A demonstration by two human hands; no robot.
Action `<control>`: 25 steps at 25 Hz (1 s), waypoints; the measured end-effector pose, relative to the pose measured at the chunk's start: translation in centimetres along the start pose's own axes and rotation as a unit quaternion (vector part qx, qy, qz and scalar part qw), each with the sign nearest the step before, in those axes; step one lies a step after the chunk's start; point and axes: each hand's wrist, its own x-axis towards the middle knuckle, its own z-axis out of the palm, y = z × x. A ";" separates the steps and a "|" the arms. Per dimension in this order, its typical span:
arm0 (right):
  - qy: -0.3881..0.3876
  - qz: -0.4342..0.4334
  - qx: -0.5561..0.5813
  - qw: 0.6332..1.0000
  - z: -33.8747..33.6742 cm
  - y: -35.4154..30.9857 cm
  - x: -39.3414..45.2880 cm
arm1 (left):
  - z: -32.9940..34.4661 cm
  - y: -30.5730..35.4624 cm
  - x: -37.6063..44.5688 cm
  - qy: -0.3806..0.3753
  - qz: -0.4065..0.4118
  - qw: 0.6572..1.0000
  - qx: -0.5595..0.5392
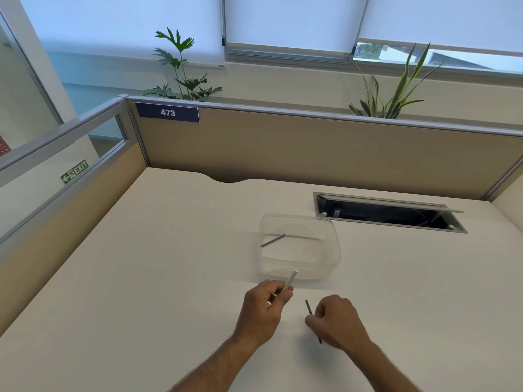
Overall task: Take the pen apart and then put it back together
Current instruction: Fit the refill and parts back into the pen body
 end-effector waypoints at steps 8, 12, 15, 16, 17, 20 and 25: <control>-0.009 -0.043 0.514 0.857 -2.7 -2.9 -0.6 | 0.9 2.9 0.0 -0.050 -0.105 0.975 -0.191; 0.011 -0.053 0.529 0.847 -2.9 -3.5 -0.9 | 1.0 3.7 -0.2 -0.060 -0.107 0.959 -0.257; 0.004 -0.051 0.533 0.845 -3.0 -3.5 -1.0 | 0.8 3.8 -0.2 -0.057 -0.091 0.962 -0.250; 0.000 -0.052 0.533 0.844 -3.1 -3.4 -1.0 | 0.8 3.9 -0.2 -0.055 -0.086 0.964 -0.245; -0.007 -0.051 0.534 0.844 -3.1 -3.3 -1.0 | 0.8 4.0 -0.2 -0.053 -0.080 0.966 -0.240; -0.040 -0.048 0.535 0.843 -3.4 -3.1 -1.0 | 0.8 4.1 -0.2 -0.051 -0.062 0.970 -0.228; -0.046 -0.007 0.537 0.842 -3.4 -3.2 -1.0 | 0.8 3.9 -0.2 -0.044 -0.041 0.981 -0.187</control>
